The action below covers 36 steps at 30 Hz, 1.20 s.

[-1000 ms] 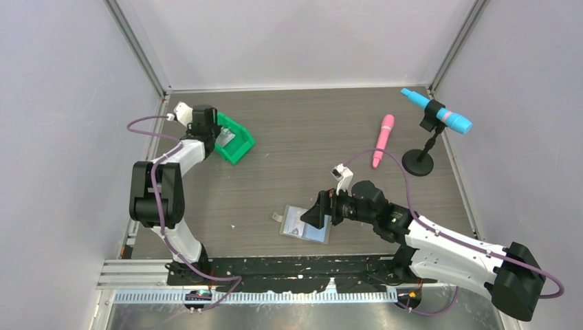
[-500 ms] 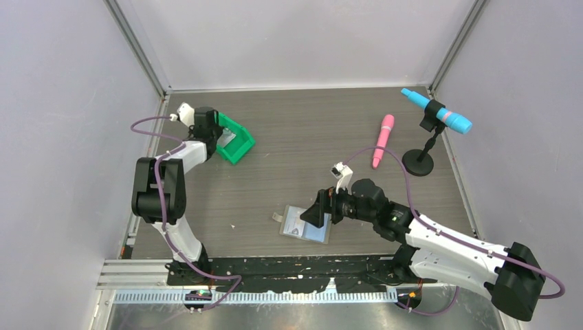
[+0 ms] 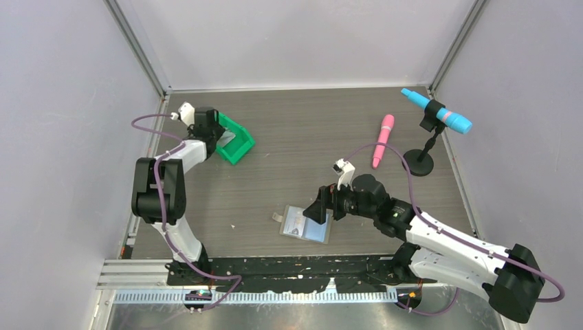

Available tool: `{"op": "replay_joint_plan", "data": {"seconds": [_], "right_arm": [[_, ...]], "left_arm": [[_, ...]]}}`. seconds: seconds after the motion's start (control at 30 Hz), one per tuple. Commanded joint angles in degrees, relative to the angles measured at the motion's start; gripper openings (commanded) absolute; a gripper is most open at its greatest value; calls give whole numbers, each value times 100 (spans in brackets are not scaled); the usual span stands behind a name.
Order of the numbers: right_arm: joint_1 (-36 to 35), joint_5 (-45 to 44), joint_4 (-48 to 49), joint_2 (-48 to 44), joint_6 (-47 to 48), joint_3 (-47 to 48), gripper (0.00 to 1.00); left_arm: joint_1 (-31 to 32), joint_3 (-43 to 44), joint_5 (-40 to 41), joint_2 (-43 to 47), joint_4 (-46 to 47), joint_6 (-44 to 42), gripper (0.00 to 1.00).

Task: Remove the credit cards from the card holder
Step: Place the credit card in the storage box, then remove the credit card from the card holder.

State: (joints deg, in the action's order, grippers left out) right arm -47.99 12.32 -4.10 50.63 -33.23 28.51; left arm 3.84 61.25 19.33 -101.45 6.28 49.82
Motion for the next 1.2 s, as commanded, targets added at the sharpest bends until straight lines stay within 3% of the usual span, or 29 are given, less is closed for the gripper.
{"op": "replay_joint_plan", "data": {"seconds": [0.0, 0.33, 0.57, 0.7, 0.93, 1.17], "right_arm": [[80, -9, -298, 27, 422, 535, 95], [144, -290, -854, 44, 524, 809, 95], [147, -666, -1055, 287, 553, 869, 95], [145, -559, -844, 271, 433, 733, 96], [137, -445, -705, 236, 289, 568, 96], [142, -474, -607, 147, -63, 354, 98]], "left_arm": [[-34, 259, 122, 405, -244, -334, 41], [-38, 648, -587, 1069, -1164, -331, 47], [65, 2176, -2120, 1115, -3824, -1174, 48], [300, 1558, -2379, 1887, -3783, -1695, 51], [637, 51, -3479, 2922, -3610, -1759, 55], [1600, -1384, -3775, 3681, -3474, -1702, 55]]}}
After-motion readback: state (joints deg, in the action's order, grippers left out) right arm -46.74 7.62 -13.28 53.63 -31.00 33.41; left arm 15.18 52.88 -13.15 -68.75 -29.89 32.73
